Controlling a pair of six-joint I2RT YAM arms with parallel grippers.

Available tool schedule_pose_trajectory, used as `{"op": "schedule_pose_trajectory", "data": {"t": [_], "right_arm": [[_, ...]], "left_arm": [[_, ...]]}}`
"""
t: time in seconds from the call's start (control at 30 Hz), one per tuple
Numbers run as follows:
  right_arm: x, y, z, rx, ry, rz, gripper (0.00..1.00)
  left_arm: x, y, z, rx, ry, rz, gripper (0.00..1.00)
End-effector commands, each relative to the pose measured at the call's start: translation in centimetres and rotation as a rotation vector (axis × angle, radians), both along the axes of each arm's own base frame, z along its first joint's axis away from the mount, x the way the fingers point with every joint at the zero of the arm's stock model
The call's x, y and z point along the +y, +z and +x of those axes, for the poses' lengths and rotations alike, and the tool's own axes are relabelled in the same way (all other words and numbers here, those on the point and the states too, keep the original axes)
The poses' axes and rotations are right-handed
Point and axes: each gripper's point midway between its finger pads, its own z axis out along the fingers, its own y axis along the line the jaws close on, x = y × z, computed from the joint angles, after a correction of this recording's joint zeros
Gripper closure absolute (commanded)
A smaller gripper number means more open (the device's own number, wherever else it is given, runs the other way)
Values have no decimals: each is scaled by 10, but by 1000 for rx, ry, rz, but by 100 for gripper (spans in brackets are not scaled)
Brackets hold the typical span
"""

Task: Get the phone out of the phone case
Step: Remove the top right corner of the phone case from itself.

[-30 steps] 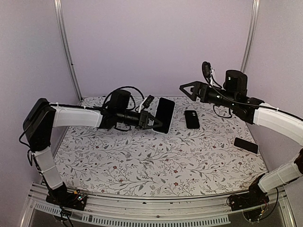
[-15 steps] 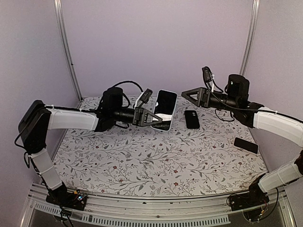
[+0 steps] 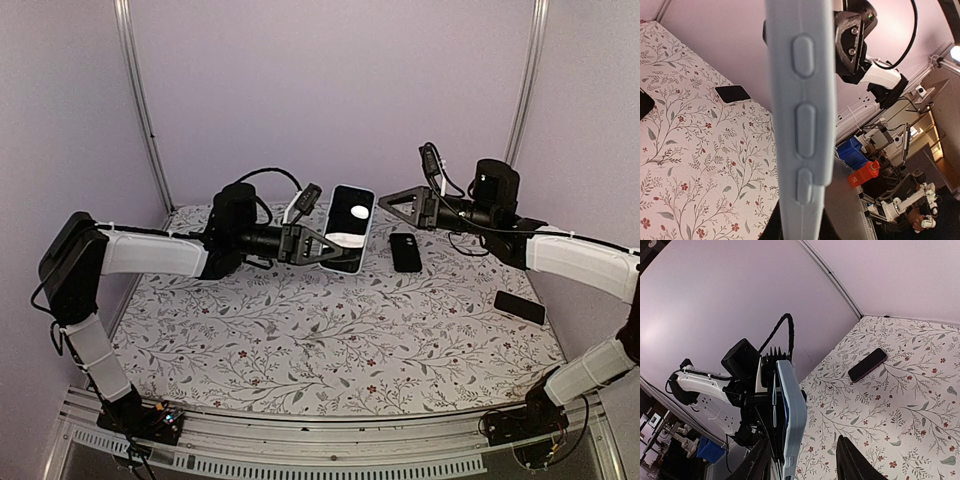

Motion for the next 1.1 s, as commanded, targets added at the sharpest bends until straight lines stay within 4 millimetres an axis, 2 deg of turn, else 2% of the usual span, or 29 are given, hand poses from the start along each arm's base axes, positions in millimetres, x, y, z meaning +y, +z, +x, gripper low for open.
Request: {"op": "schedule_pose_trajectory", "data": {"t": [0.0, 0.37, 0.67, 0.9, 1.07], "right_arm": [[5, 6, 3, 3, 32, 27, 54], [4, 5, 8, 17, 11, 29, 55], [4, 14, 5, -5, 23, 39, 54], [6, 4, 12, 31, 11, 22, 55], [-4, -11, 27, 96, -48, 9, 56]], "left_arm": [[0, 33, -11, -104, -31, -83, 100], [-1, 36, -15, -116, -41, -83, 100], [-3, 32, -12, -107, -38, -72, 100], [-4, 36, -14, -118, -49, -75, 100], [-2, 39, -17, -130, -52, -80, 100]]}}
